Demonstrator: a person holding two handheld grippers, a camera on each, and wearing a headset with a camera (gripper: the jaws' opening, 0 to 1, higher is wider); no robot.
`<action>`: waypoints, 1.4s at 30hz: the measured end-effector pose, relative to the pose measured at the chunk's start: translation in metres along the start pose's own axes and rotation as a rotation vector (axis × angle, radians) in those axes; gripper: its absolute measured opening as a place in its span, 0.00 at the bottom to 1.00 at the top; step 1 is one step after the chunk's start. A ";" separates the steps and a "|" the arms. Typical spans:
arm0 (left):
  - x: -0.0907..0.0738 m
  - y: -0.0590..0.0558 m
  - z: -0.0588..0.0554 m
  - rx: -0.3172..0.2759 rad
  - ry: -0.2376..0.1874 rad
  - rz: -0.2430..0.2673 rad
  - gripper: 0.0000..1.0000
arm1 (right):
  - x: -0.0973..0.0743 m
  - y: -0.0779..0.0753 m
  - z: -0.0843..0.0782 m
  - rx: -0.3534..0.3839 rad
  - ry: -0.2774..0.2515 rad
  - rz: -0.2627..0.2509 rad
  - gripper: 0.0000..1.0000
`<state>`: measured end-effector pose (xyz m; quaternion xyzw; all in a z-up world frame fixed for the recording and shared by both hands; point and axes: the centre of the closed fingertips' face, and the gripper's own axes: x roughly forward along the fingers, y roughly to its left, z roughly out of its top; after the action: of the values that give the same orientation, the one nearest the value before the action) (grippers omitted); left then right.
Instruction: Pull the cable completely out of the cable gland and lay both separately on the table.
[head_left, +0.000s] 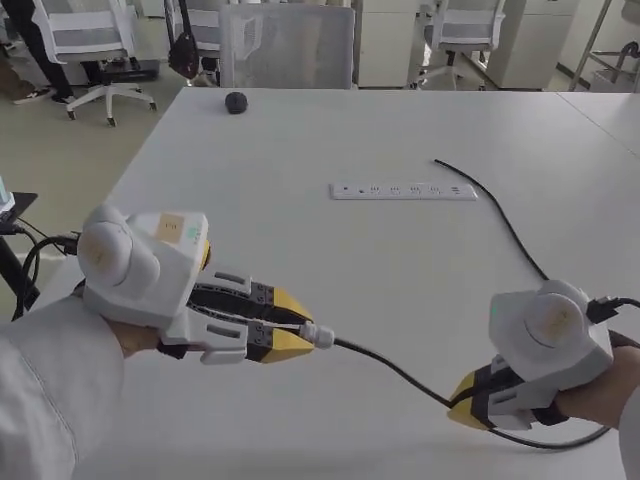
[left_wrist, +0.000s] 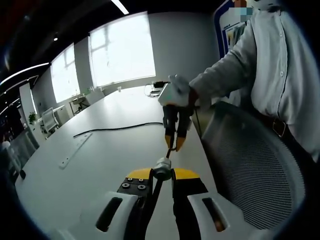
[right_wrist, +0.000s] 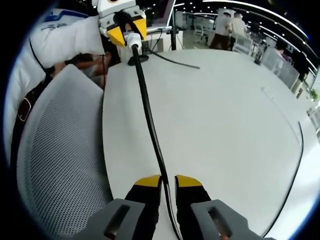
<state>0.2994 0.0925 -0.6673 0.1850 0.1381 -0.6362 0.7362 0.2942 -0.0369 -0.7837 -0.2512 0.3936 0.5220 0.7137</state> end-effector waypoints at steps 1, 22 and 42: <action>0.000 0.000 0.000 0.000 0.001 -0.001 0.15 | -0.002 0.001 0.005 0.009 -0.013 0.000 0.10; 0.009 -0.005 0.003 0.013 0.007 -0.024 0.15 | -0.031 0.042 0.128 -0.141 -0.216 0.059 0.15; 0.012 -0.006 0.006 0.025 0.008 -0.024 0.15 | -0.013 0.041 0.127 -0.207 -0.156 0.038 0.00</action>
<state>0.2948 0.0788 -0.6681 0.1949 0.1353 -0.6461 0.7255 0.2912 0.0670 -0.6993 -0.2746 0.2857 0.5911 0.7026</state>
